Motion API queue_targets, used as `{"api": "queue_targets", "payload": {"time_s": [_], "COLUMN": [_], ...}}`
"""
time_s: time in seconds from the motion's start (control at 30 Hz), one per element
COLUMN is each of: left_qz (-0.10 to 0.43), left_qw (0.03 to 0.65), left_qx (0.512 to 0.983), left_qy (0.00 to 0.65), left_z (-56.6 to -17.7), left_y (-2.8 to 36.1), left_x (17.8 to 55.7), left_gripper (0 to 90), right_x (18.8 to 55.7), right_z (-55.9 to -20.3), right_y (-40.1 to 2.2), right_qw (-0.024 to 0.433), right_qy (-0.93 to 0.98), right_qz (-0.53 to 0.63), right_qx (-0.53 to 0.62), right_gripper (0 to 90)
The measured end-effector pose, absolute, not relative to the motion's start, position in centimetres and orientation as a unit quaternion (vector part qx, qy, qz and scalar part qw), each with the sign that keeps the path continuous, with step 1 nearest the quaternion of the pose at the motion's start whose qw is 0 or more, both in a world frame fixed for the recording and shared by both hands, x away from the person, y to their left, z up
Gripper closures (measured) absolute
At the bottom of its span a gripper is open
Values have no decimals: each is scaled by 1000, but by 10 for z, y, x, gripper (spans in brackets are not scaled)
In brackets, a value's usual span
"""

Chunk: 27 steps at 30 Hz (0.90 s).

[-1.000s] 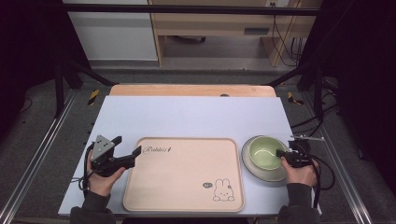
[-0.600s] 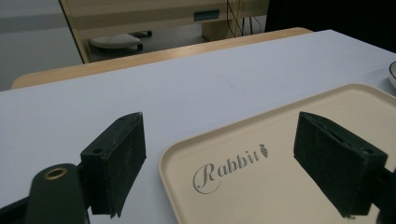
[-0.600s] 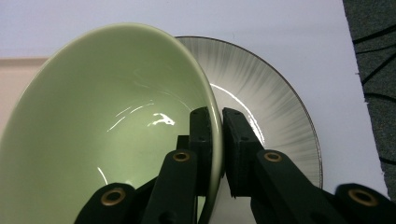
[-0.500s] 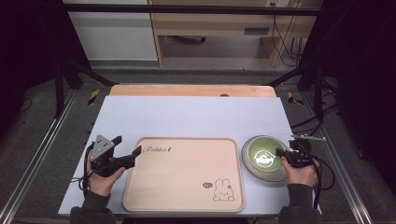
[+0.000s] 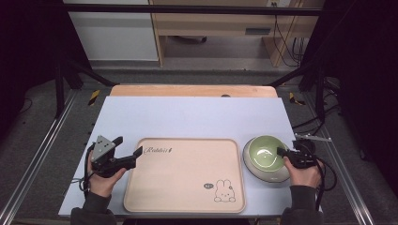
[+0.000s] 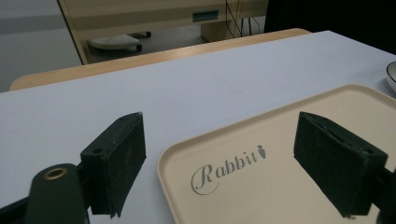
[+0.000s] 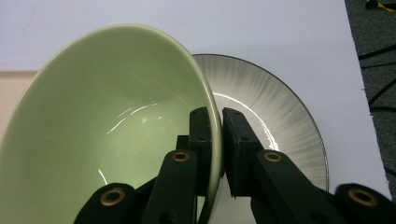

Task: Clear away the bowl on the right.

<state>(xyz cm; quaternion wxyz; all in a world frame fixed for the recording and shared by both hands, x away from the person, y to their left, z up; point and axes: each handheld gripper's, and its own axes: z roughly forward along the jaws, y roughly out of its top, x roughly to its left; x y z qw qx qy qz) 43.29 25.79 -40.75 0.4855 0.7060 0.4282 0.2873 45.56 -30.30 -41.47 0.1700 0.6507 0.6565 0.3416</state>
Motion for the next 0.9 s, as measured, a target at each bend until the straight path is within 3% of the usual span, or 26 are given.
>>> {"api": "queue_targets", "payload": {"time_s": [0.9], "left_qz": [286], "left_qw": [493], "left_qx": [707], "left_qy": [419], "left_z": [-404], "left_y": [255], "left_x": [429], "left_gripper": [163], "right_x": [444], "right_z": [-386], "right_y": [-273], "right_qw": [176], "right_qy": [685], "right_qz": [383], "right_qx": [594], "right_gripper": [829]}}
